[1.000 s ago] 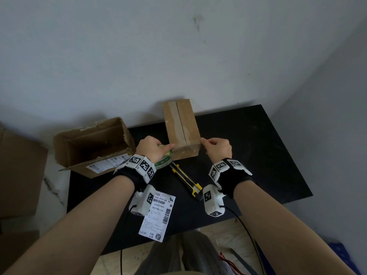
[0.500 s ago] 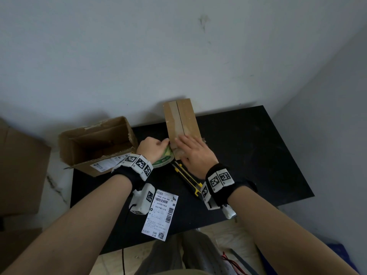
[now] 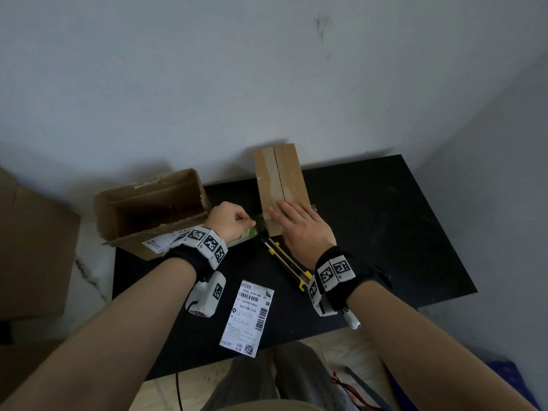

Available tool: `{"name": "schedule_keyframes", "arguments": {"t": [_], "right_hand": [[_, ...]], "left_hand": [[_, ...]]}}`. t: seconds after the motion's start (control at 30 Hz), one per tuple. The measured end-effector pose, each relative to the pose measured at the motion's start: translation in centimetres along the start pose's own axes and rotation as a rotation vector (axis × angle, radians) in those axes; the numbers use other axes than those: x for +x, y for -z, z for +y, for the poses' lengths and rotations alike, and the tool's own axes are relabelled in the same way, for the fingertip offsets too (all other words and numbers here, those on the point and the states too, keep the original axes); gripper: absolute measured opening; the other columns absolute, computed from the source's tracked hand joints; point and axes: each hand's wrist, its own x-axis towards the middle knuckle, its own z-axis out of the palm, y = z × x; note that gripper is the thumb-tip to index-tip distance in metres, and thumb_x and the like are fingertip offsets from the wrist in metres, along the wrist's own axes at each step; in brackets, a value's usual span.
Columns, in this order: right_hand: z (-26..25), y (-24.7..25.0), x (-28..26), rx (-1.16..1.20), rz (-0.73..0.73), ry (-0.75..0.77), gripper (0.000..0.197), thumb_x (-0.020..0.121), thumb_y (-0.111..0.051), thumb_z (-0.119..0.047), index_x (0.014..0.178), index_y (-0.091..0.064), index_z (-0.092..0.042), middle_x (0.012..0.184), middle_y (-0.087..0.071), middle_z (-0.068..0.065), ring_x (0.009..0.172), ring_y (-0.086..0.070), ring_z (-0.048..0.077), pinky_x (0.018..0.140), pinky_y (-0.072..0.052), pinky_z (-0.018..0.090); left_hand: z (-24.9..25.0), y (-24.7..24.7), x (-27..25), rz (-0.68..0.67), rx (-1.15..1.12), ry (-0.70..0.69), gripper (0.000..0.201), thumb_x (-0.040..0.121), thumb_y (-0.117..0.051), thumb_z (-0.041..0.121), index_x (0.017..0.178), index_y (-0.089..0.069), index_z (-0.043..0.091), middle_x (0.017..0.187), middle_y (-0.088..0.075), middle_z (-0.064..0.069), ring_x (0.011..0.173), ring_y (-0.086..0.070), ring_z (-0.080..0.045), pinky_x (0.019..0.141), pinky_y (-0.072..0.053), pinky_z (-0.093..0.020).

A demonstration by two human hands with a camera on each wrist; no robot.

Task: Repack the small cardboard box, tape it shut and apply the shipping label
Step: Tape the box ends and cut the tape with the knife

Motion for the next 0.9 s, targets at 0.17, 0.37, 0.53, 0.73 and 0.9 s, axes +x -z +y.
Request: {"name": "schedule_keyframes", "arguments": {"t": [0.17, 0.37, 0.53, 0.73, 0.9], "right_hand": [[-0.1, 0.4, -0.1, 0.003, 0.035, -0.019, 0.060, 0.097, -0.042, -0.025, 0.150, -0.014, -0.024, 0.158, -0.011, 0.000, 0.146, -0.009, 0.017, 0.115, 0.004, 0.034], [-0.4, 1.1, -0.2, -0.007, 0.103, -0.042, 0.058, 0.087, -0.056, -0.019, 0.142, -0.036, -0.023, 0.149, -0.033, 0.008, 0.136, -0.035, 0.027, 0.115, -0.020, 0.044], [-1.6, 0.2, -1.8, 0.092, 0.370, -0.084, 0.027, 0.079, -0.062, -0.007, 0.106, -0.063, -0.010, 0.104, -0.063, 0.008, 0.091, -0.064, 0.026, 0.079, -0.052, 0.039], [-2.2, -3.2, -4.2, 0.213, 0.144, -0.264, 0.020, 0.091, -0.052, -0.017, 0.110, -0.058, -0.012, 0.104, -0.060, 0.004, 0.095, -0.059, 0.022, 0.082, -0.043, 0.031], [-2.4, -4.9, -3.8, 0.204, -0.146, -0.453, 0.047, 0.092, -0.052, -0.036, 0.133, -0.043, -0.015, 0.129, -0.048, 0.005, 0.118, -0.048, 0.022, 0.098, -0.039, 0.034]], "left_hand": [[0.7, 0.1, 0.3, -0.018, 0.035, 0.018, 0.026, 0.086, -0.064, 0.029, 0.111, -0.064, 0.021, 0.101, -0.065, -0.006, 0.093, -0.061, -0.019, 0.086, -0.050, -0.037], [0.3, 0.0, -0.3, -0.044, -0.007, -0.018, 0.015, 0.086, -0.064, 0.025, 0.100, -0.064, 0.021, 0.099, -0.065, -0.004, 0.090, -0.061, -0.018, 0.084, -0.051, -0.037], [0.0, 0.4, -0.4, -0.075, -0.042, -0.059, 0.015, 0.089, -0.059, 0.022, 0.104, -0.063, 0.020, 0.104, -0.065, -0.004, 0.095, -0.062, -0.020, 0.087, -0.052, -0.040], [-0.4, 0.5, -0.5, -0.109, -0.067, -0.055, 0.020, 0.089, -0.054, 0.014, 0.107, -0.060, 0.021, 0.108, -0.063, -0.008, 0.097, -0.061, -0.021, 0.086, -0.053, -0.040], [-0.9, 0.3, -0.6, -0.118, -0.078, -0.049, 0.023, 0.091, -0.054, 0.014, 0.113, -0.058, 0.018, 0.116, -0.060, -0.010, 0.104, -0.059, -0.023, 0.084, -0.051, -0.036]]}}
